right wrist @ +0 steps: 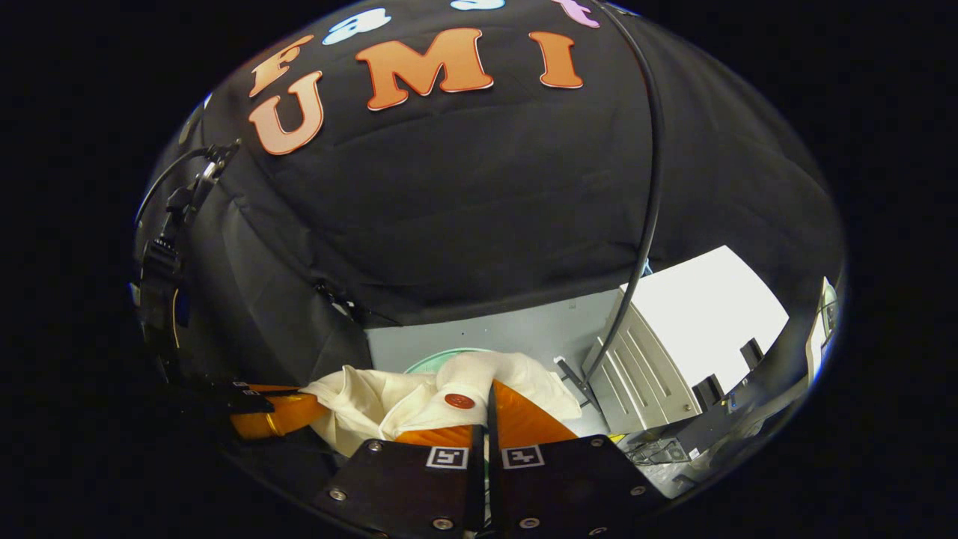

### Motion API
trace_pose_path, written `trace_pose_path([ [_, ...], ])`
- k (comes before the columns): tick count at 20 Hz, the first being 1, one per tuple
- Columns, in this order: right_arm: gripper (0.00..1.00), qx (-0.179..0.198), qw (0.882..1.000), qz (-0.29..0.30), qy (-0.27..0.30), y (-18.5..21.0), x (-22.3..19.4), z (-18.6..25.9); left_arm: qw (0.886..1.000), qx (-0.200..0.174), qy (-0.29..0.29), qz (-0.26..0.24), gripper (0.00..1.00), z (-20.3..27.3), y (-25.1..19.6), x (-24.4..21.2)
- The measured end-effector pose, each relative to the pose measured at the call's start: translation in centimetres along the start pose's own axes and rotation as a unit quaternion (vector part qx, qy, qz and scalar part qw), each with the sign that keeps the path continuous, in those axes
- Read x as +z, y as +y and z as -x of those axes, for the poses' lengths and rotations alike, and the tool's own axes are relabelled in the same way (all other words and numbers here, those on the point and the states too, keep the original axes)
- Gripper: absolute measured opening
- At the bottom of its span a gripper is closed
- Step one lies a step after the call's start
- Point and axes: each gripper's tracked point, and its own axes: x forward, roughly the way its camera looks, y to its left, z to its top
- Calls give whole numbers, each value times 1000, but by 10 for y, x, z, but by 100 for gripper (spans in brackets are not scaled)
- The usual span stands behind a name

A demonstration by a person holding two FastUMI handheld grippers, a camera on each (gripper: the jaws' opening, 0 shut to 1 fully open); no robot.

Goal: Grasp the clothes on the hanger with both hands and then place them into the laundry hamper below.

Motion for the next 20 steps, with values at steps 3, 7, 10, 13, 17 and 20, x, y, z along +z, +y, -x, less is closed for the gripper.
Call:
trace_pose_path([
  [3,2,-2,1000,4,18,0,-12,-17,1000,4,25,-6,7,-11,3,-13],
  [7,2,-8,998,4,55,-2,-35,-40,998,12,64,-1,7,-33,13,-31],
  [10,4,-5,996,-12,84,-1,-54,-50,995,13,100,5,7,-42,13,-49],
  [13,8,-8,994,-18,108,-6,-71,-55,992,20,126,14,7,-45,23,-63],
  [17,14,-6,993,-37,115,-8,-75,-56,989,18,146,28,16,-46,23,-74],
  [20,26,-11,993,-30,114,-14,-78,-54,990,18,137,29,24,-45,23,-69],
])
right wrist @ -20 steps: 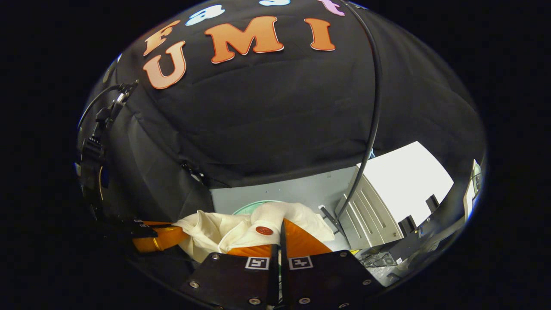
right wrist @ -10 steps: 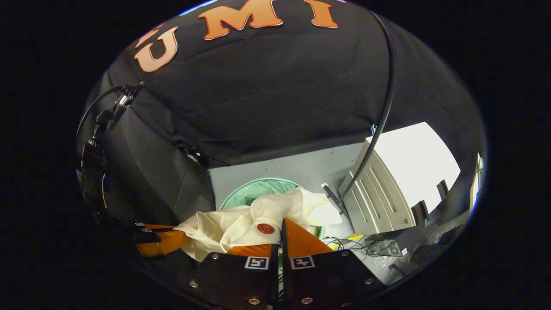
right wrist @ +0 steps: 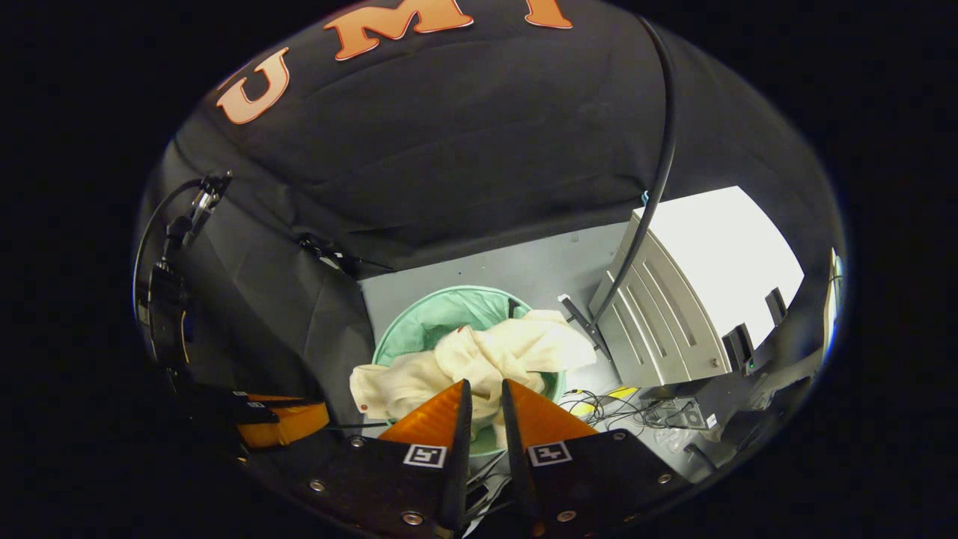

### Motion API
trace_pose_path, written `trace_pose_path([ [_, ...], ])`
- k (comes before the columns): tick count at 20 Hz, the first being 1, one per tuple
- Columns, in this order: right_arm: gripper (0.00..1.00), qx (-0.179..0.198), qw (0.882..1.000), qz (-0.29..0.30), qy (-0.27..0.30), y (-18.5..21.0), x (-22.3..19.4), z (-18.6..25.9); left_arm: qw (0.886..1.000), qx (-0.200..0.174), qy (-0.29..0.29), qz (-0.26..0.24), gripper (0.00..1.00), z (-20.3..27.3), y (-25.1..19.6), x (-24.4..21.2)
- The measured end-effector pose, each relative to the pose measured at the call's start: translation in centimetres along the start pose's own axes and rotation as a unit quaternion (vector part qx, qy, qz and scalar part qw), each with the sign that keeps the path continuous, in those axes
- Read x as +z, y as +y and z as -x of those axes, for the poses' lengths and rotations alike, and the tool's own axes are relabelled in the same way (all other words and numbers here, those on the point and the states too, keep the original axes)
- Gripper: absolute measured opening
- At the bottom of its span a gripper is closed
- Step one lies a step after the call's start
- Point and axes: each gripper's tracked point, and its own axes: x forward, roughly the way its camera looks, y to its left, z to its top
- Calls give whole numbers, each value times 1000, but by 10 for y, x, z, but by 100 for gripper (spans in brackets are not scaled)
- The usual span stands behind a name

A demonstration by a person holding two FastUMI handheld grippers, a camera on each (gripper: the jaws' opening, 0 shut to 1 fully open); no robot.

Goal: Grasp the clothes on the hanger with both hands and then place them into the laundry hamper below.

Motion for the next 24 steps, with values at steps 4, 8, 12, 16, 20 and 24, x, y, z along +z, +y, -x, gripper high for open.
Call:
trace_pose_path([
  [4,52,0,1000,6,-5,1,-3,6,1000,-10,-4,6,98,2,-2,-4],
  [8,81,0,1000,12,-19,1,-2,14,1000,-9,-3,12,96,3,0,-13],
  [12,95,1,1000,15,-25,3,-6,25,1000,-9,-7,22,92,10,6,-24],
  [16,95,7,999,16,-31,5,-12,43,999,-20,-18,32,96,31,9,-34],
  [20,95,4,999,22,-41,-3,-17,69,998,-14,-39,46,92,54,23,-48],
  [24,95,-5,999,-8,-53,-22,-22,104,997,-12,-52,57,96,73,36,-64],
])
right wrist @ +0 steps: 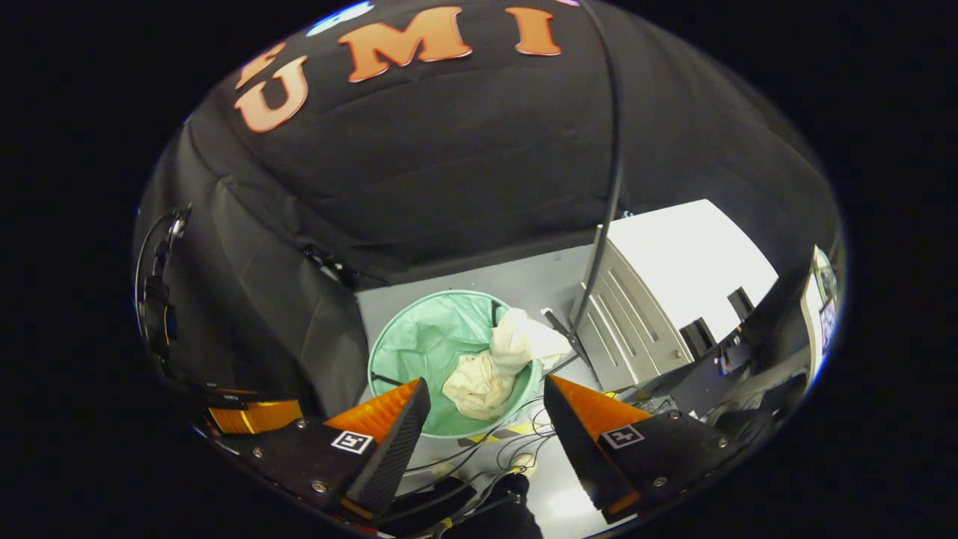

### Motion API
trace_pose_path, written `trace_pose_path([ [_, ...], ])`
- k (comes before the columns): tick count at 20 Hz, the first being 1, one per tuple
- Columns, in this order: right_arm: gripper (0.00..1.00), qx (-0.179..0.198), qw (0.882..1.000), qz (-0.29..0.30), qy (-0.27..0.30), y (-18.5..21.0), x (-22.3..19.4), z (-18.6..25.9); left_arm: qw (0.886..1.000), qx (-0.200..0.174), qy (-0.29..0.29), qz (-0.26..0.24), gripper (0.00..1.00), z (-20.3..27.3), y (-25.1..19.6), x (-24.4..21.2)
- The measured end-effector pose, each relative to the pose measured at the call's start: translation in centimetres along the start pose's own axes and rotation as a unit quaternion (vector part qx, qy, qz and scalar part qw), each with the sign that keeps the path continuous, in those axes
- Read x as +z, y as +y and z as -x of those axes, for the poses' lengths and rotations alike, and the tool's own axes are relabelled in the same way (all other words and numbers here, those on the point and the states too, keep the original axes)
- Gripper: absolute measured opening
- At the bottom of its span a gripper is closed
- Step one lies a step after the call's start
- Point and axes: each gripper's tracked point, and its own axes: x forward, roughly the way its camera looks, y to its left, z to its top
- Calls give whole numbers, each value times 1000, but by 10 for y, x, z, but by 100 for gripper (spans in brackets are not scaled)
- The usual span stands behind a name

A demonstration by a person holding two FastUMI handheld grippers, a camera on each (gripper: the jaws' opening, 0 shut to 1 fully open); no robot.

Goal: Grasp the clothes on the hanger with both hands and then place them into the laundry hamper below.

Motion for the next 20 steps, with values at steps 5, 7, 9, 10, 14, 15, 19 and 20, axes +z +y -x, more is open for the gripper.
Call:
trace_pose_path([
  [5,95,-7,999,38,-25,-24,14,44,998,-20,-53,31,96,41,6,1],
  [7,95,-3,999,35,-37,-27,20,61,996,-21,-66,53,96,52,13,3],
  [9,95,0,998,36,-51,-33,30,77,995,-15,-80,58,96,67,19,4],
  [10,95,-1,998,39,-58,-37,37,85,994,-12,-93,58,92,75,22,8],
  [14,95,1,994,35,-101,-51,73,128,988,1,-143,58,97,109,35,30],
  [15,95,2,993,33,-117,-55,86,141,986,4,-157,57,97,118,37,38],
  [19,95,-5,985,31,-167,-73,127,180,973,7,-222,62,96,163,46,72],
  [20,95,-3,983,29,-178,-74,137,188,969,9,-237,63,96,173,48,80],
])
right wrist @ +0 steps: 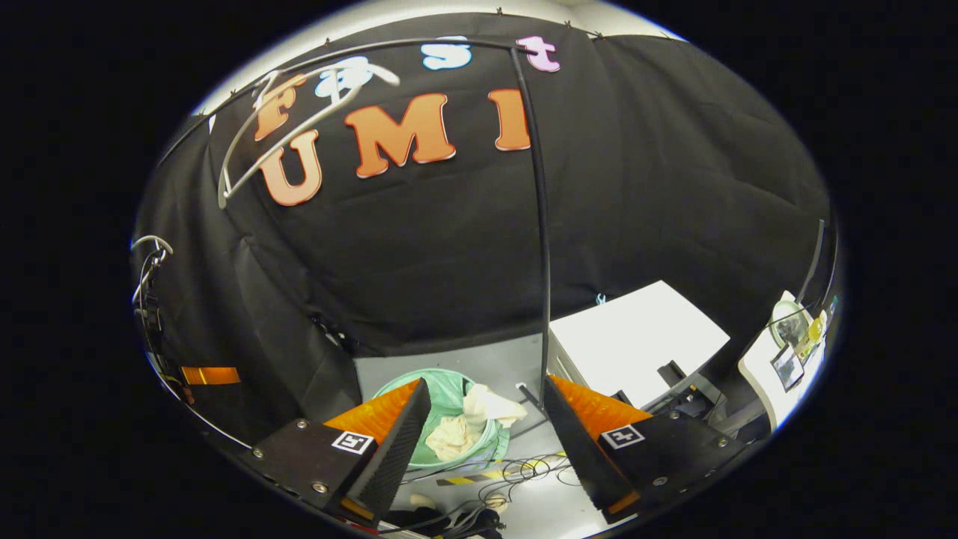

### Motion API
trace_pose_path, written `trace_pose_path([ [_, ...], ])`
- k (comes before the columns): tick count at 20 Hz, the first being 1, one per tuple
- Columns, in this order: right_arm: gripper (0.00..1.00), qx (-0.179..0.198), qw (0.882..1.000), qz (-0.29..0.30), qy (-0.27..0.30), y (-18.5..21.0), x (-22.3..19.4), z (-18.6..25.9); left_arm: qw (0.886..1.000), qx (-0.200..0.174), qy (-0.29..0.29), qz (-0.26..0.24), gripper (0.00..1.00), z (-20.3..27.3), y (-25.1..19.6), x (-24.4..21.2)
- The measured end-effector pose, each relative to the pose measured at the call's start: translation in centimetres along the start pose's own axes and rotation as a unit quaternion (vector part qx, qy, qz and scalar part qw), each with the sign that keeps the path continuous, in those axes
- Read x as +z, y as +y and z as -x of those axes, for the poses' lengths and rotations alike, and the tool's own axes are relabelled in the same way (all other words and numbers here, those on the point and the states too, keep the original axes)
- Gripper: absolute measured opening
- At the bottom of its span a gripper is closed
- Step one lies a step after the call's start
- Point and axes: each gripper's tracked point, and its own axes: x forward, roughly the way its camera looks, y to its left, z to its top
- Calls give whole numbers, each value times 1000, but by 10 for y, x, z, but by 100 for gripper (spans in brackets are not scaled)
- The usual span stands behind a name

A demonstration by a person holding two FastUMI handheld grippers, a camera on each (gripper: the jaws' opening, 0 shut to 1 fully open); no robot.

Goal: Grasp the clothes on the hanger with both hands and then place them into the laundry hamper below.

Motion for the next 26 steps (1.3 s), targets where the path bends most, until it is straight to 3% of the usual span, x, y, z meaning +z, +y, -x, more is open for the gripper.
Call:
trace_pose_path([
  [3,95,-8,999,9,-43,-13,37,9,999,3,-50,4,100,19,-5,37],
  [7,95,-9,994,27,-102,-15,85,35,993,0,-118,8,92,44,-14,81],
  [10,95,-6,989,35,-143,-13,124,52,985,6,-171,-7,100,63,-21,107],
  [11,95,-6,987,35,-155,-14,129,59,982,10,-187,-12,96,68,-20,116],
  [13,95,-11,984,38,-171,-17,143,69,977,15,-214,-18,100,79,-19,132],
  [21,97,19,968,37,-247,-7,190,98,937,18,-349,-24,95,136,-24,202],
  [25,91,19,967,31,-254,-11,193,101,925,36,-379,-17,92,156,-6,203],
  [26,95,19,967,28,-254,-11,193,102,924,34,-380,-16,91,157,-6,202],
])
